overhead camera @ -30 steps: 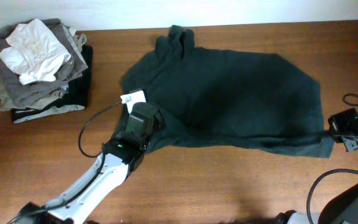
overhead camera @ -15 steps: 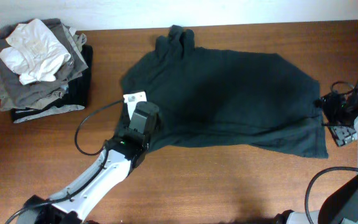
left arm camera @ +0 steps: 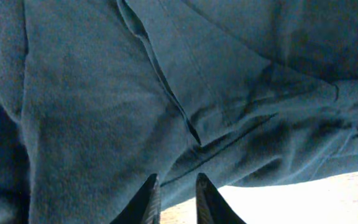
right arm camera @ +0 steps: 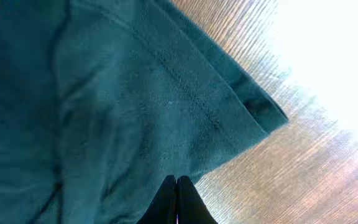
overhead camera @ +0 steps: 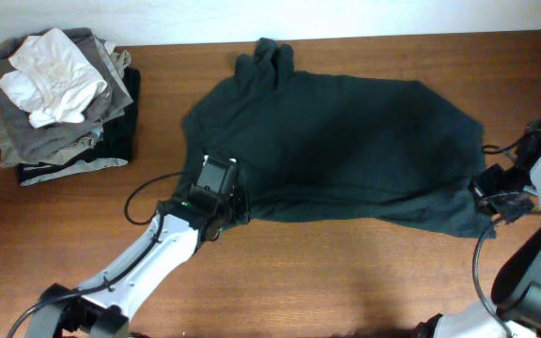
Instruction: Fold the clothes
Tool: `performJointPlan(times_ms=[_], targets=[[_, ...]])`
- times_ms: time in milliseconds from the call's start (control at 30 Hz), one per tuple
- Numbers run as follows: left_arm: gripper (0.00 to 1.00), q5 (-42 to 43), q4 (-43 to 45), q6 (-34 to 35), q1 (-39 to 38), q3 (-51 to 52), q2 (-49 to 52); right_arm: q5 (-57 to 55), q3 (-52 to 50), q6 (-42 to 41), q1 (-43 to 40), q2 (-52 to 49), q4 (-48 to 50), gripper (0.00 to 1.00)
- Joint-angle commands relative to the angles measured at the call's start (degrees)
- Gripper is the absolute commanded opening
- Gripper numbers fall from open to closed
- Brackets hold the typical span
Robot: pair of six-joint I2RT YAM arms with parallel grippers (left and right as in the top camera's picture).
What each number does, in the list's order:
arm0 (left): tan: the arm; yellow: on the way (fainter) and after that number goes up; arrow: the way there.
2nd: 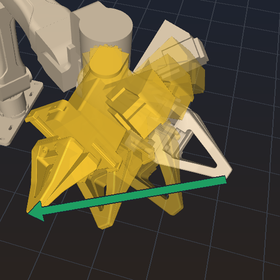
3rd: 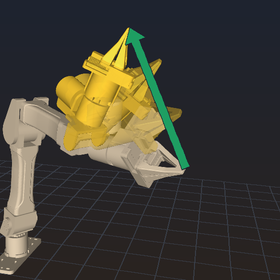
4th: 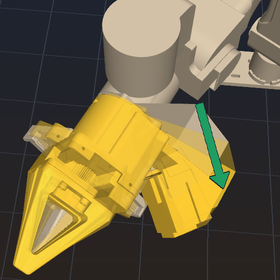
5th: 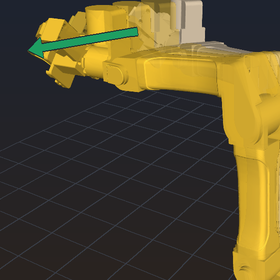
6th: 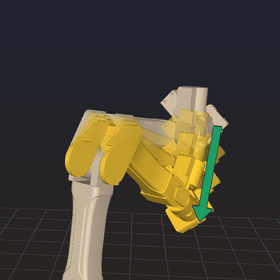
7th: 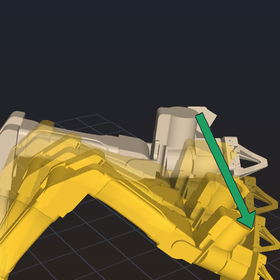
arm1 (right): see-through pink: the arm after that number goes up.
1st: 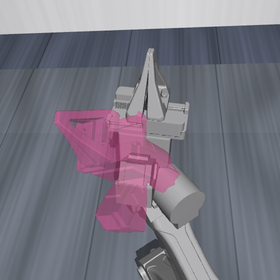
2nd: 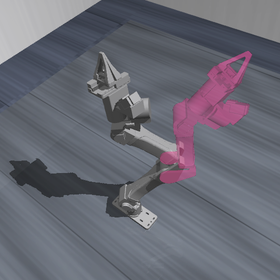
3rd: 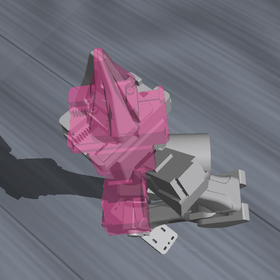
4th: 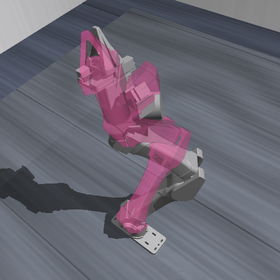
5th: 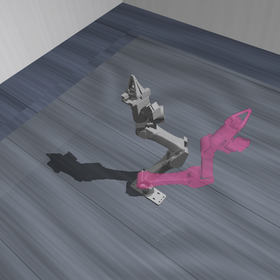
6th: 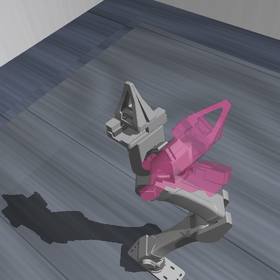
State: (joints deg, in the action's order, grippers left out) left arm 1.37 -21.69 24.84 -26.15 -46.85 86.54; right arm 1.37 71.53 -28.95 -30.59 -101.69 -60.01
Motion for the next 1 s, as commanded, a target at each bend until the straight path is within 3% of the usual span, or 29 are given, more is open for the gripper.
performJointPlan(times_ms=[0,200,400,567,833,967], targets=[[0.13,6.47,-0.33,-1.42,4.22,-2.08,1.75,0.46,-0.61,1.31,0.31,-3.15,0.00,0.04],[0.07,7.87,-1.20,-7.04,8.98,-2.08,2.95,0.55,-0.61,1.29,0.31,-3.91,0.22,0.04],[0.01,14.01,-0.96,-14.10,8.94,-2.08,5.92,0.57,-0.61,1.29,0.31,-3.91,-0.44,0.04],[0.01,13.88,-0.24,-19.41,7.41,-2.08,5.92,0.79,-0.61,1.29,0.76,-3.91,-0.20,0.04],[0.01,9.07,0.00,-19.74,5.31,-2.05,9.53,0.31,-0.94,1.07,5.49,-3.91,0.68,0.04],[0.01,4.72,0.07,-16.50,5.31,-2.05,13.11,0.31,-1.27,1.09,5.77,-3.91,1.62,0.04]])
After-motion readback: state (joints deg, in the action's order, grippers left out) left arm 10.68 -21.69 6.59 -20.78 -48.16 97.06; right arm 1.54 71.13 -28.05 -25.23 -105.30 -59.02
